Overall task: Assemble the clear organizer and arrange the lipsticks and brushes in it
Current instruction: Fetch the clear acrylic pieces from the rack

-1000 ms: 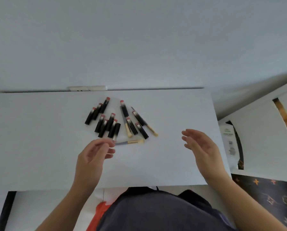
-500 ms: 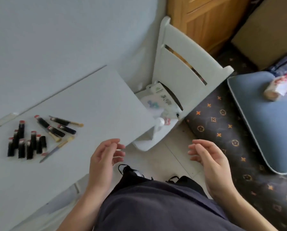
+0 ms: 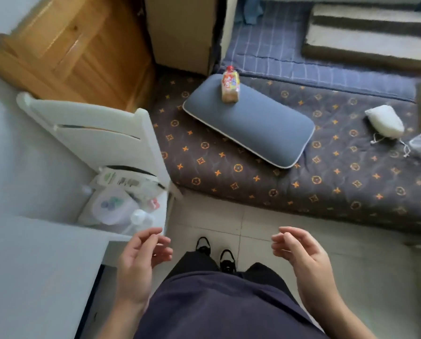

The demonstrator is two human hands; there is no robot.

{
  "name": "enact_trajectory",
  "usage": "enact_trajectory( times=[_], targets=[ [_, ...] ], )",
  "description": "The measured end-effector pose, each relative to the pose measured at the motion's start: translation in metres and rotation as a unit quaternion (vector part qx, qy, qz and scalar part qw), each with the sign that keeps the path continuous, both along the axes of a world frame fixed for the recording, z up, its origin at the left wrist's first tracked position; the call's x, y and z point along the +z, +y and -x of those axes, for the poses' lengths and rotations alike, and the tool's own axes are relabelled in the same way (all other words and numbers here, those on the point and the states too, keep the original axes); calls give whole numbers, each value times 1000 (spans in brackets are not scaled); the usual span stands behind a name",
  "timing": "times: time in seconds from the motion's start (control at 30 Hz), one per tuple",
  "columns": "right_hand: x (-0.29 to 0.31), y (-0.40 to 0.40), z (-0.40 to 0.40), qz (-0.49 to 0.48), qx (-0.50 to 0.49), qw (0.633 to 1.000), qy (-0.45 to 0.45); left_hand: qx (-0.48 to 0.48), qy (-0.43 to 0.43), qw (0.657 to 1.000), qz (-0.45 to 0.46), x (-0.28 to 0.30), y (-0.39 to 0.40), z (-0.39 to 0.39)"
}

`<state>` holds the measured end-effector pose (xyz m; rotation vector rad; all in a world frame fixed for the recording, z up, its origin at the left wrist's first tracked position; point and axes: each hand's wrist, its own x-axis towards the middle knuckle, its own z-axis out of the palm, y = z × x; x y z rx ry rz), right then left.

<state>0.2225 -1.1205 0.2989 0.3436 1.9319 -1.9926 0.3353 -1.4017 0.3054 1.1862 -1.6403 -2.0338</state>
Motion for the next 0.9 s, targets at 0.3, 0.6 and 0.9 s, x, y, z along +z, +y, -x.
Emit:
enact_trajectory(
  times=[0.3, 0.6, 0.9],
  targets=[
    [-3, 60, -28, -28, -241, 970, -31, -193, -19, 980, -47, -22, 5, 105],
    [-15, 100, -97, 26, -522, 851, -54, -452, -68, 889, -21, -26, 91, 200],
    [-24, 198, -152, 56, -697, 714, -26, -642, -41, 765, 25, -23, 296, 240]
  ],
)
